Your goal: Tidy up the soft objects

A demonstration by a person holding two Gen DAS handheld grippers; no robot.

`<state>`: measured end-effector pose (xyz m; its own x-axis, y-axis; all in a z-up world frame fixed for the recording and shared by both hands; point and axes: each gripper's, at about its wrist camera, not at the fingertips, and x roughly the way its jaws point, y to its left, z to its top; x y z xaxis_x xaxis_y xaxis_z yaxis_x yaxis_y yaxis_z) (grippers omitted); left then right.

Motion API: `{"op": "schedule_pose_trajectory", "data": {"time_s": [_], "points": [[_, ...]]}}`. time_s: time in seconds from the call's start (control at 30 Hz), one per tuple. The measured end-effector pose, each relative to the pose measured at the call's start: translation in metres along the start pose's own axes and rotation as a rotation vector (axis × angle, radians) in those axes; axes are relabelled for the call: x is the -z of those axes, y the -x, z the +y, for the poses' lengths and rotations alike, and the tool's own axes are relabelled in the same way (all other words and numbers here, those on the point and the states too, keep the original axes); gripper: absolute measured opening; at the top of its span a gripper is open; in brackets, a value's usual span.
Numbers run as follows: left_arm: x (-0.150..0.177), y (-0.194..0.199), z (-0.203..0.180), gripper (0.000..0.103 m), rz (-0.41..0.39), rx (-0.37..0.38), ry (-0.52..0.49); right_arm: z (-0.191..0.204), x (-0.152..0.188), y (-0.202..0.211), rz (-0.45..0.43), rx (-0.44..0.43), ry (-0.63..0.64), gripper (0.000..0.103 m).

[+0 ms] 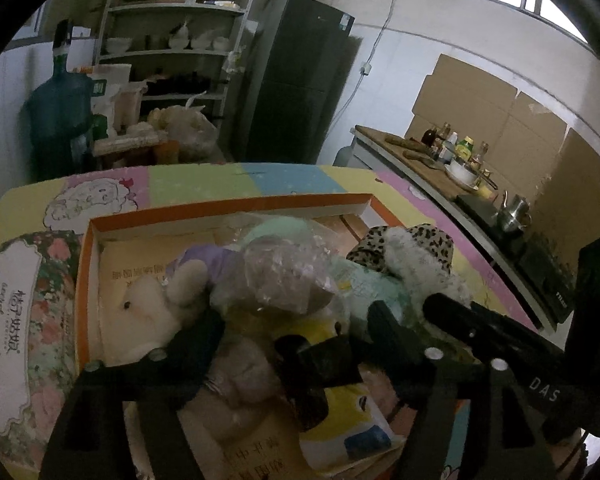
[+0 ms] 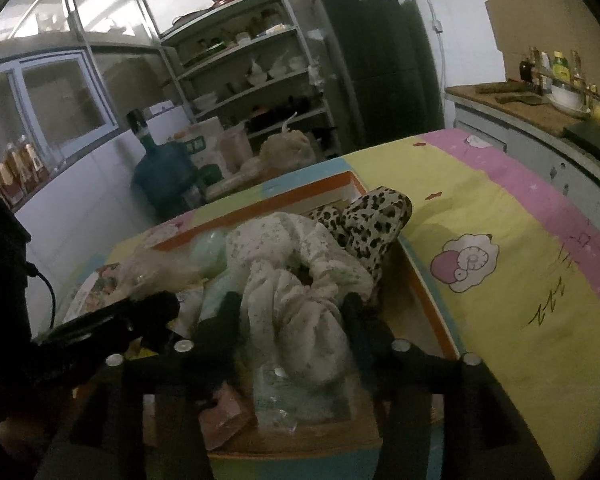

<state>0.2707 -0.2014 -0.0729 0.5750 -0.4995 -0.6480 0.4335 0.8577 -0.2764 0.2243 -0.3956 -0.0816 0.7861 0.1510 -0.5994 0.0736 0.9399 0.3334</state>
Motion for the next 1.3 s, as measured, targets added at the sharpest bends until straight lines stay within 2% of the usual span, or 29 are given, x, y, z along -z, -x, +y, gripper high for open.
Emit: {"op": "schedule_pose_trajectory", "data": {"time_s": [0.47, 0.67, 0.73, 0.97, 1.1, 1.3], "points": [[-0.001, 0.042, 0.004, 0.076, -0.084, -0.031, -0.002, 0.017, 0.001, 0.023, -0.048, 0.031, 0.028, 0.061], [0.006, 0.068, 0.002, 0.076, -0.130, -0.070, -0.013, 0.031, 0.003, 0.038, -0.076, 0.039, 0.047, 0.062], [0.009, 0.079, 0.002, 0.076, -0.152, -0.095, -0.020, 0.038, 0.004, 0.043, -0.085, 0.039, 0.060, 0.062], [0.028, 0.127, 0.000, 0.076, -0.264, -0.268, -0.048, 0.072, 0.013, 0.062, -0.117, 0.066, 0.120, 0.063], [0.040, 0.154, 0.005, 0.076, -0.311, -0.315, -0.036, 0.098, 0.023, 0.071, -0.139, 0.096, 0.173, 0.066], [0.061, 0.187, 0.015, 0.076, -0.341, -0.346, -0.007, 0.135, 0.044, 0.089, -0.193, 0.126, 0.246, 0.067]]}}
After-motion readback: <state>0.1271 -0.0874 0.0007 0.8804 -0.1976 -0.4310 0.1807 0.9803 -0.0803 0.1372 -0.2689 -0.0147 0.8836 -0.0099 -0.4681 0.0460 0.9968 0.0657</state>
